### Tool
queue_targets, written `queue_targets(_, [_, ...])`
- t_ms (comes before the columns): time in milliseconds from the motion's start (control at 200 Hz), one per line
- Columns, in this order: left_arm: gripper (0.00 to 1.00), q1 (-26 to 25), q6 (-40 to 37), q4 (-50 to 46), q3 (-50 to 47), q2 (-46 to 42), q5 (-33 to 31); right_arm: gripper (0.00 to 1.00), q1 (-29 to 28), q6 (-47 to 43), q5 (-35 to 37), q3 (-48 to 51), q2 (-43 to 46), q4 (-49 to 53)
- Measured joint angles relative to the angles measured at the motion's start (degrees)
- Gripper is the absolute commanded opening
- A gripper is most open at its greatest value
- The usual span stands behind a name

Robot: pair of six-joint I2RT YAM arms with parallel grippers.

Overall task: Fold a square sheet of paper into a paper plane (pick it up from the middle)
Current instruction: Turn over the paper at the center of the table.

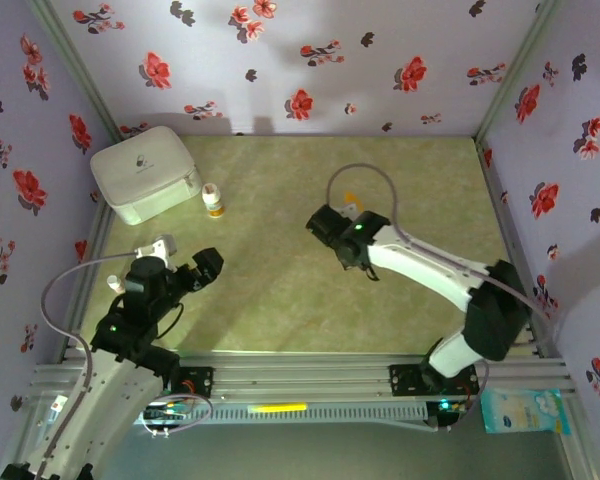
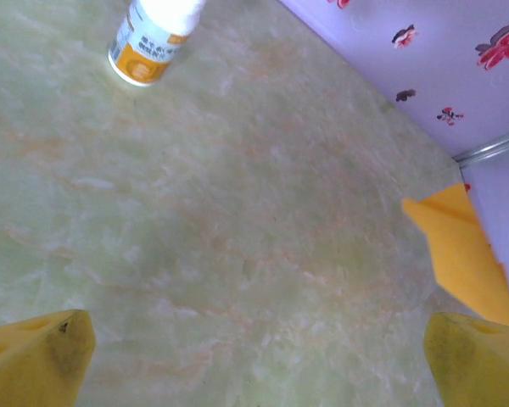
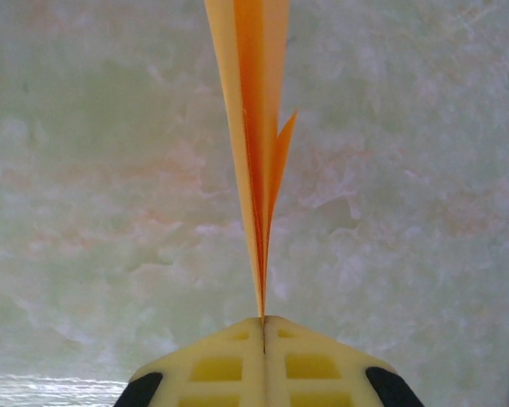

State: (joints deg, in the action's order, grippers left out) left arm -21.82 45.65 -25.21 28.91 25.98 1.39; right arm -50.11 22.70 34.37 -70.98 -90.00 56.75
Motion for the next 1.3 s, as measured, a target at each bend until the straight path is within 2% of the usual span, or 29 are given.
queue_targets(210, [1.0, 0.09, -0.66, -3.43, 1.62, 0.28, -1.88, 0.0, -5.6, -3.28, 0.48, -0.98, -9.29, 0.72])
queue_targets(365, [1.0, 0.09, -0.85, -5.53, 2.12, 0.24, -2.93, 0.03, -8.72, -5.16, -4.11, -1.62, -13.42, -0.55])
queue_targets(450, [1.0, 0.09, -0.87, -6.27, 2.45, 0.24, -2.95, 0.1, -10.08, -5.99, -7.87, -1.77, -14.64, -2.08])
queue_targets(600, [1.0, 0.09, -0.87, -6.82, 2.54, 0.24, -2.93, 0.26, -10.91, -6.51, -15.67, -1.77, -14.56, -5.66])
queue_targets(735, [1.0, 0.09, -0.87, -6.56, 2.56, 1.4, -1.81, 0.35, -10.21, -5.53, -21.77, 0.09, -10.62, -10.91])
queue_targets(825, [0.98, 0.11, -0.85, -5.68, 2.58, 4.61, 0.5, 0.37, -7.87, -3.78, -26.4, 4.22, -4.09, -15.72])
queue_targets(920, [0.92, 0.11, -0.7, -4.02, 2.58, 9.16, 4.11, 0.38, -2.54, -0.92, -32.39, 10.58, 3.56, -22.71])
queue_targets(1045, [0.78, 0.09, 0.33, -0.42, 2.56, 14.99, 8.87, 0.26, 7.56, 5.55, -40.63, 21.11, 11.04, -33.62])
queue_targets(1155, [0.64, -0.07, 2.25, 3.45, 2.54, 19.61, 12.2, 0.17, 13.64, 11.52, -47.93, 28.06, 11.45, -42.91])
queue_targets(1300, [0.52, -1.68, 3.98, 7.74, 2.54, 25.7, 14.16, 0.1, 15.37, 18.03, -55.91, 30.47, 6.78, -51.06])
